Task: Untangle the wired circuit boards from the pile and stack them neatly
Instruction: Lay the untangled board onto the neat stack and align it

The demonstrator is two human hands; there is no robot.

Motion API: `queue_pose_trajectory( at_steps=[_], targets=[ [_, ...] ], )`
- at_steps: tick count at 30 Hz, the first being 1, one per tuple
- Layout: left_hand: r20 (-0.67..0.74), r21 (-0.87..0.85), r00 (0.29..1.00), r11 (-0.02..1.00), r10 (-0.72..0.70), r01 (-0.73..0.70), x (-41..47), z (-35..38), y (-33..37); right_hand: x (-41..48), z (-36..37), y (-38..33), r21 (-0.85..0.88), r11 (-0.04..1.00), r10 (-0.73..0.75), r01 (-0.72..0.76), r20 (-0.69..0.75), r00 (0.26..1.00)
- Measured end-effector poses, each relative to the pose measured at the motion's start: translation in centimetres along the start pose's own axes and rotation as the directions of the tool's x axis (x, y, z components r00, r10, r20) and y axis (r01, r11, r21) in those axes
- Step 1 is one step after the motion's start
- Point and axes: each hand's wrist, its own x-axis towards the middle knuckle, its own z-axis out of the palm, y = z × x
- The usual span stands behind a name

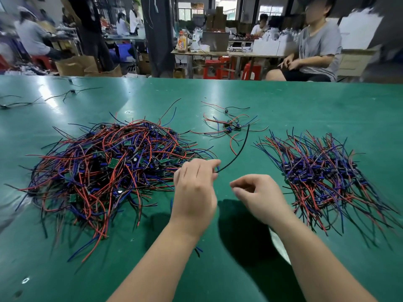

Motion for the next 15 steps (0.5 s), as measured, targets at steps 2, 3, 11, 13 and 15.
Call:
queue_pose_trajectory(
  at_steps=[2, 3, 11, 13, 15],
  targets=[
    [-0.143, -0.253, 0.99, 0.967, 0.005, -0.041, -0.6, -0.2, 1.1, -0.4, -0.2, -0.5, 0.262, 0.963, 0.011, -0.064, 0.198, 0.98],
    [-0.147, -0.397, 0.987, 0.918, -0.069, 0.005, -0.7, -0.4, 1.5, -0.5, -0.3, -0.7, 0.356, 0.932, -0.018, -0.072, 0.244, 0.97],
    [0.339, -0.908, 0.76, 0.019, -0.555, 0.419, 1.2, -2.1, 1.4, -0.2, -2.1, -0.7, 0.524, 0.841, -0.029, -0.137, 0.297, 0.955],
    [0.402, -0.896, 0.731, -0.076, -0.552, 0.437, 1.4, -2.5, 1.2, 0.0, -2.8, -0.1, 0.467, 0.858, 0.05, -0.214, 0.338, 0.94],
    [0.447, -0.886, 0.714, -0.155, -0.539, 0.438, 1.6, -2.6, 1.1, 0.5, -3.5, 0.7, 0.351, 0.899, 0.166, -0.261, 0.279, 0.946]
  ],
)
